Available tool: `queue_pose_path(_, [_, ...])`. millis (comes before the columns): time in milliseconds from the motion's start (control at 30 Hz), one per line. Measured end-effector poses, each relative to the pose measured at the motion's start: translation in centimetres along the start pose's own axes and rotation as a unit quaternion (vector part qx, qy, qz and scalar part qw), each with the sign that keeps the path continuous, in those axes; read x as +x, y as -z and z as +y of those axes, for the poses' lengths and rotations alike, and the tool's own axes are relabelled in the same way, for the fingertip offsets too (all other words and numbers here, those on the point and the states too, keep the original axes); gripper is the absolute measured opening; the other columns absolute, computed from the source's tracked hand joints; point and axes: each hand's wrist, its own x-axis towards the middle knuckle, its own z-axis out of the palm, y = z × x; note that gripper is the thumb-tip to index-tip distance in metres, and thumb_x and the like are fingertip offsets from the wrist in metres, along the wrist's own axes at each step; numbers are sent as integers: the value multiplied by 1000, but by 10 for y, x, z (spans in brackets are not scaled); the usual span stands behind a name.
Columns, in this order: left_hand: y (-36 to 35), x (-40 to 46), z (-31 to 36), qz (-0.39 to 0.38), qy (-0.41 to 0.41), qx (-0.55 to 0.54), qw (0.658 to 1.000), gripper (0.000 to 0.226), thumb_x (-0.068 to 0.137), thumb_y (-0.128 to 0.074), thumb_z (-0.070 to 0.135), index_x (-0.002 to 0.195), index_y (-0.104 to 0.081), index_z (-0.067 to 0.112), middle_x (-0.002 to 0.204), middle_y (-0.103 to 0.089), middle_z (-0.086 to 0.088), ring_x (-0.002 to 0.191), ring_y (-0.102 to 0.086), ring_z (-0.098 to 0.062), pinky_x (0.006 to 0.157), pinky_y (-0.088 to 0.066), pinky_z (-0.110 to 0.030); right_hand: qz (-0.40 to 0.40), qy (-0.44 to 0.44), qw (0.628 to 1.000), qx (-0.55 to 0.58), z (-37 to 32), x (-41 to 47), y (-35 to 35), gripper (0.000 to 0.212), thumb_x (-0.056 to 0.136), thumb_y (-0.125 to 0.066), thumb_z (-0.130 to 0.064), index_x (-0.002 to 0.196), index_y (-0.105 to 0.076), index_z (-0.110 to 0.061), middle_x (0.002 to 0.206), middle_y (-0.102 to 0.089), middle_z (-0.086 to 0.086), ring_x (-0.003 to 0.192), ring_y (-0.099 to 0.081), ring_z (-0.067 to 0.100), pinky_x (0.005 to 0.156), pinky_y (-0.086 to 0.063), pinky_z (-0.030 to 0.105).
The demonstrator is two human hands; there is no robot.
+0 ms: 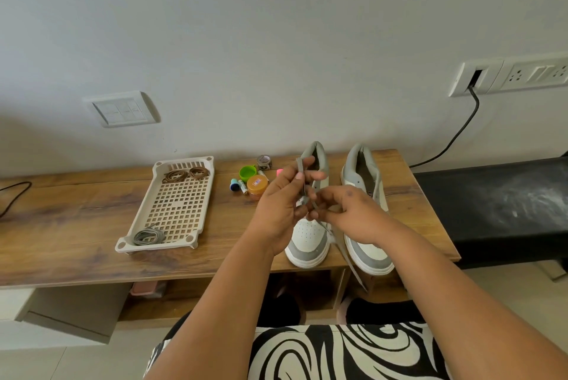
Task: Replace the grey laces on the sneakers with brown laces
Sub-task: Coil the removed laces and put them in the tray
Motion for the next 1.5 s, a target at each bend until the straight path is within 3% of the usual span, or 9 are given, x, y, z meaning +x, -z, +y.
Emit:
queue_pose_path(167, [0, 0, -3, 60, -92, 150, 983, 40, 107, -34, 7, 141, -44, 25, 123, -66, 4, 90, -62, -1, 66, -47, -13, -67, -13, 989, 130, -3, -3, 6, 16, 97, -58, -14, 106, -71, -18, 96, -77, -3, 103, -66, 0, 100, -45, 19])
queue_pose_path(467, [-3, 4, -10, 53, -55, 45, 996, 41, 107, -33, 7, 137, -42, 32, 134, -61, 14, 121, -59, -3, 89, -47, -29, -142, -47, 985, 84, -5, -7, 14, 20, 102, -50, -17, 112, -68, -17, 96, -76, 0, 102, -68, 14, 93, -49, 36])
queue_pose_path(700, [4, 7, -23, -7, -109, 388, 915, 42, 105, -37, 11, 146, -40, 22, 133, -60, 2, 122, -57, -8, 98, -45, -21, -23, -57, 967, 249, -10, -7, 16, 27, 104, -43, -20, 94, -66, -9, 63, -62, -1, 68, -59, 13, 76, -50, 33])
queue_pose_path(833, [-1, 5, -27, -45, -138, 515, 845, 30, 100, -36, 26, 129, -41, 26, 110, -64, -6, 98, -60, -26, 88, -49, -49, 8, -82, 916, 392, -9, -8, 25, 28, 102, -43, -23, 84, -61, -10, 61, -56, 2, 70, -55, 17, 73, -48, 31])
queue_pose_path(1100, [10, 7, -26, -34, -99, 570, 815, 20, 105, -38, 26, 114, -54, 19, 76, -55, 8, 71, -51, -14, 69, -43, -36, 181, -42, 711, 679, 13, -10, 63, 29, 92, -55, -44, 89, -69, -19, 83, -64, -4, 84, -61, 14, 83, -47, 30])
queue_pose_path(1167, [11, 7, -24, -35, -66, 553, 830, 21, 106, -38, 27, 110, -56, 18, 78, -56, 8, 71, -49, -11, 65, -40, -31, 206, -69, 755, 619, 18, -10, 65, 35, 93, -50, -54, 101, -68, -25, 104, -66, -3, 109, -58, 19, 100, -42, 38])
queue_pose_path(1267, [10, 7, -21, -16, -34, 527, 849, 23, 106, -39, 26, 107, -60, 17, 79, -55, 14, 68, -47, -6, 61, -35, -23, 278, -150, 945, 83, 29, -5, 57, 33, 95, -50, -54, 117, -58, -32, 134, -49, 0, 134, -37, 25, 106, -34, 44])
queue_pose_path(1333, [10, 7, -20, -7, -17, 501, 865, 25, 106, -39, 26, 101, -62, 18, 75, -54, 9, 66, -45, -10, 62, -37, -25, 318, -108, 936, -105, 33, 1, 48, 50, 92, -59, -47, 135, -52, -23, 143, -37, 4, 138, -26, 24, 109, -29, 39])
queue_pose_path(1500, [10, 3, -16, -8, 37, 406, 913, 30, 105, -41, 27, 93, -66, 14, 72, -47, 0, 65, -40, -14, 63, -37, -28, 218, 24, 972, -88, 20, 3, 29, 48, 91, -67, -21, 137, -51, -25, 140, -43, -7, 132, -37, 11, 108, -31, 29])
